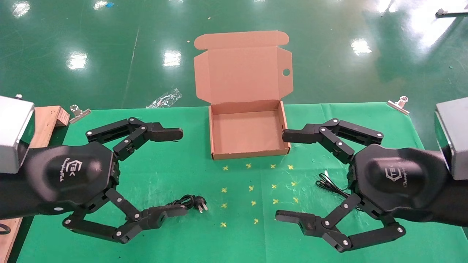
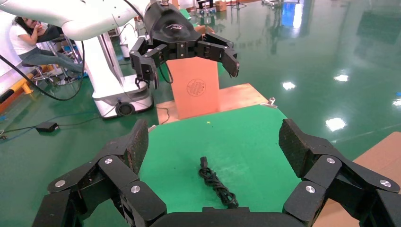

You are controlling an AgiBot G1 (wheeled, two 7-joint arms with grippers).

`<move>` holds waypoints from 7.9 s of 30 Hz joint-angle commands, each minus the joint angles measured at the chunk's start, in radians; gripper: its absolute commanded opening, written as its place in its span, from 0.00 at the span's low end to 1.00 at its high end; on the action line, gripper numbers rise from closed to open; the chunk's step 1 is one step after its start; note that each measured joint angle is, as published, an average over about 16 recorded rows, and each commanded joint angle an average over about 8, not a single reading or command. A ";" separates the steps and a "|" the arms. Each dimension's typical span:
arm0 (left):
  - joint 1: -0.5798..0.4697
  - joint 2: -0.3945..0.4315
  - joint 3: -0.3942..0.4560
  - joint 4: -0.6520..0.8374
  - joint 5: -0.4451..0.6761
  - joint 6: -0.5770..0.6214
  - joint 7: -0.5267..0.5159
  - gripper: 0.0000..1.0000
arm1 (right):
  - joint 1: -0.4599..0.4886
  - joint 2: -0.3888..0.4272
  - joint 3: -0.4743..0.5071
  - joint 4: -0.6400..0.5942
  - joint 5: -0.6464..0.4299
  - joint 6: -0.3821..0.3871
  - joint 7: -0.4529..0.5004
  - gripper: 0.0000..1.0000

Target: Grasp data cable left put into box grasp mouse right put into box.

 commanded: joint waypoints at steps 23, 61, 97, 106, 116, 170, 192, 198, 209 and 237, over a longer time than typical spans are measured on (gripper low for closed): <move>0.000 0.000 0.000 0.000 -0.001 0.000 0.000 1.00 | 0.000 0.000 0.000 0.000 0.000 0.000 0.000 1.00; -0.129 0.224 0.415 -0.049 1.123 -0.221 -0.389 1.00 | -0.029 0.085 -0.106 0.009 -0.296 0.047 0.042 1.00; -0.127 0.278 0.446 -0.051 1.251 -0.265 -0.467 1.00 | 0.256 -0.157 -0.331 -0.499 -0.962 0.190 -0.079 1.00; -0.127 0.278 0.446 -0.051 1.252 -0.265 -0.467 0.90 | 0.330 -0.252 -0.351 -0.716 -1.006 0.245 -0.207 1.00; -0.127 0.278 0.446 -0.051 1.252 -0.265 -0.467 0.00 | 0.344 -0.272 -0.359 -0.769 -1.028 0.278 -0.226 0.00; -0.202 0.256 0.423 -0.048 1.203 -0.215 -0.431 0.00 | 0.340 -0.252 -0.347 -0.724 -1.005 0.254 -0.217 0.00; -0.360 0.733 0.534 0.192 1.527 -0.624 -0.440 0.00 | 0.459 -0.075 -0.267 -0.336 -0.969 0.230 -0.026 0.00; -0.378 0.756 0.678 0.245 1.560 -0.752 -0.504 0.35 | 0.439 -0.014 -0.257 -0.192 -0.981 0.229 0.071 0.00; -0.441 0.753 0.870 0.283 1.516 -0.848 -0.622 1.00 | 0.456 0.019 -0.236 -0.024 -0.997 0.251 0.163 0.00; -0.590 0.503 0.815 0.522 1.313 -0.861 -0.784 1.00 | 0.572 -0.302 -0.303 -0.147 -0.927 0.208 -0.020 0.00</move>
